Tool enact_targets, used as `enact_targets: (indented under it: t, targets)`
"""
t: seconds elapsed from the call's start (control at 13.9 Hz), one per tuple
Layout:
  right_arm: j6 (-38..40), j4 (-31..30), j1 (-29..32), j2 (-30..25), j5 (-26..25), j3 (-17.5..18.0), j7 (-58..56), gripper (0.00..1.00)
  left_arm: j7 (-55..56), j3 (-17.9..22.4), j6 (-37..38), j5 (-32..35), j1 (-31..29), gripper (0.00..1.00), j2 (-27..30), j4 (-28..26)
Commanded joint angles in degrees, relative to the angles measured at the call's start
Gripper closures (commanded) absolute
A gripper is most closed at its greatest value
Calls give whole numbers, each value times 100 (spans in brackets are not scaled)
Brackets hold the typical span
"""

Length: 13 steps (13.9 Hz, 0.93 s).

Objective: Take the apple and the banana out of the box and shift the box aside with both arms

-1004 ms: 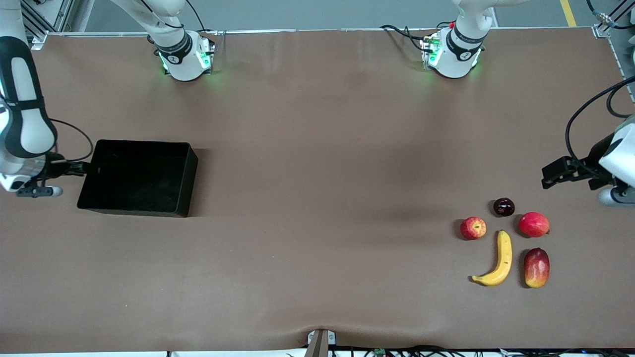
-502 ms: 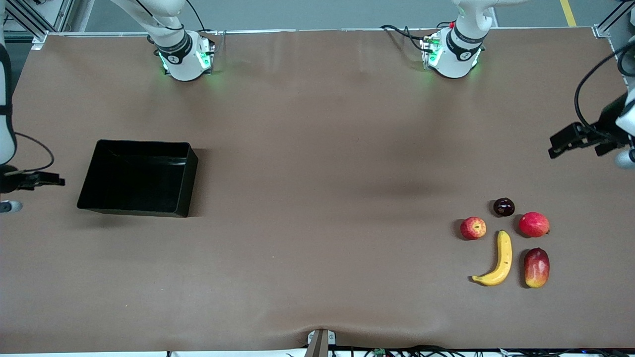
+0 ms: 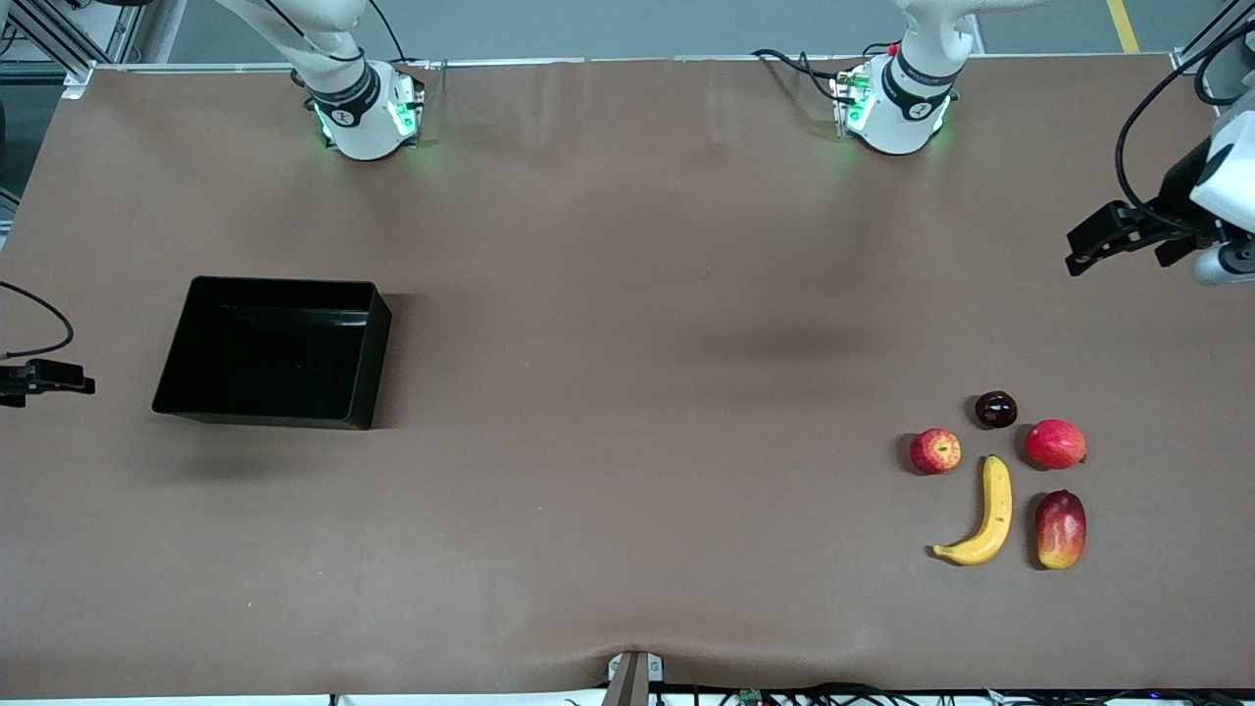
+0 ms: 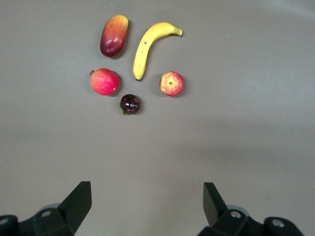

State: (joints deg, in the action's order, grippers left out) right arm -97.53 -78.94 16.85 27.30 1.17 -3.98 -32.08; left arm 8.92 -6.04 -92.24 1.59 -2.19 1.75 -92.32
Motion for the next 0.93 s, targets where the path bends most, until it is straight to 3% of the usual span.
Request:
enact_targets:
  t: [0.0, 0.22, 0.43, 0.65, 0.86]
  targets:
    - [1196, 518, 11, -243, 216, 195, -26, 0, 49, -11, -13, -27, 17, 0, 80, -84]
    - [2436, 924, 11, -505, 664, 266, 9, 0, 14, -11, -22, -10, 17, 0, 71, -93]
    - [2878, 845, 11, -901, 1436, 187, 26, 0, 5, -28, -31, 77, 35, 0, 53, -84]
    - [2932, 645, -189, -1313, 1403, 187, 910, 0, 5, -143, -31, 149, 26, 0, 53, -41]
    - [2573, -22, -708, -2112, 877, 187, 1687, 0, -39, -143, 13, 140, 17, 0, 62, 12]
